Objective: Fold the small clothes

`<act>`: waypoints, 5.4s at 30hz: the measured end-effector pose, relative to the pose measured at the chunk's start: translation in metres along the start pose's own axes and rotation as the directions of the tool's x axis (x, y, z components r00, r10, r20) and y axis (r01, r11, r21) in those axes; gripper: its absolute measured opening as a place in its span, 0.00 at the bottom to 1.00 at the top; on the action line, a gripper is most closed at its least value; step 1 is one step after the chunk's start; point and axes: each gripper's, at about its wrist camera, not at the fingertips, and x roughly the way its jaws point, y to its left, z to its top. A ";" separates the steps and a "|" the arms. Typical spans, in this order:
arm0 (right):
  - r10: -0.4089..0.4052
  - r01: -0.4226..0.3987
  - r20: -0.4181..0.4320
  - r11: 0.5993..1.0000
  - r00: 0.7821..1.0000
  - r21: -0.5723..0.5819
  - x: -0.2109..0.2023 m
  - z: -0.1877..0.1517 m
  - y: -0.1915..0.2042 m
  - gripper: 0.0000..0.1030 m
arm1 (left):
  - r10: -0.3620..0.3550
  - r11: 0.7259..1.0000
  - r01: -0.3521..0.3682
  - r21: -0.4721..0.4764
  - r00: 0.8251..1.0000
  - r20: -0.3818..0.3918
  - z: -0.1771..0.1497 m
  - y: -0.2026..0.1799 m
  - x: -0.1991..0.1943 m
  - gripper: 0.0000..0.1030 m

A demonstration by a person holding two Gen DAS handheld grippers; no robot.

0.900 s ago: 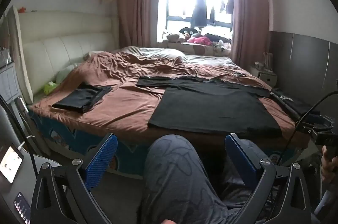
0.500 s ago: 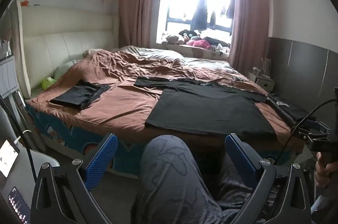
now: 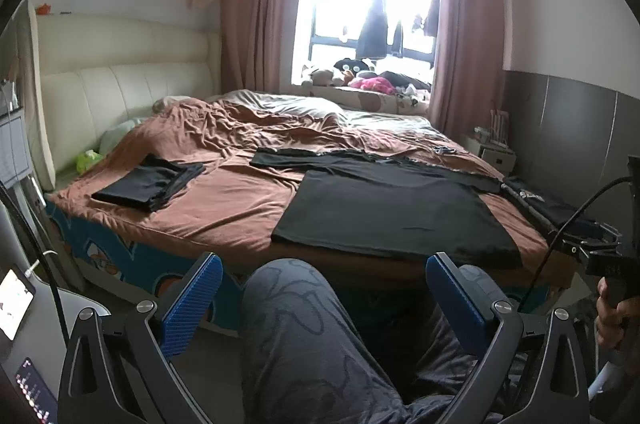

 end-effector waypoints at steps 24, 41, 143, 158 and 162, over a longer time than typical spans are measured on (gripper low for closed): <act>-0.006 0.006 0.013 0.999 1.000 0.038 -0.003 -0.004 -0.005 1.00 | -0.018 1.000 0.018 0.018 1.000 0.008 0.003 -0.009 -0.001 1.00; -0.008 0.007 0.023 0.999 1.000 0.051 -0.008 -0.004 -0.007 1.00 | -0.028 0.999 0.027 0.019 0.999 0.017 0.003 -0.008 -0.005 1.00; 0.079 -0.041 -0.277 0.989 0.958 0.140 0.603 0.258 -0.063 1.00 | 0.088 0.989 -0.133 -0.072 0.893 -0.441 0.200 0.218 0.651 0.70; 0.192 -0.122 -0.350 0.970 0.917 0.212 0.692 0.242 -0.063 0.79 | 0.033 0.986 -0.124 -0.111 0.800 -0.599 0.164 0.233 0.757 0.23; 0.230 -0.145 -0.369 0.959 0.901 0.243 0.694 0.239 -0.069 0.62 | 0.011 0.990 -0.091 -0.106 0.805 -0.593 0.176 0.222 0.752 0.07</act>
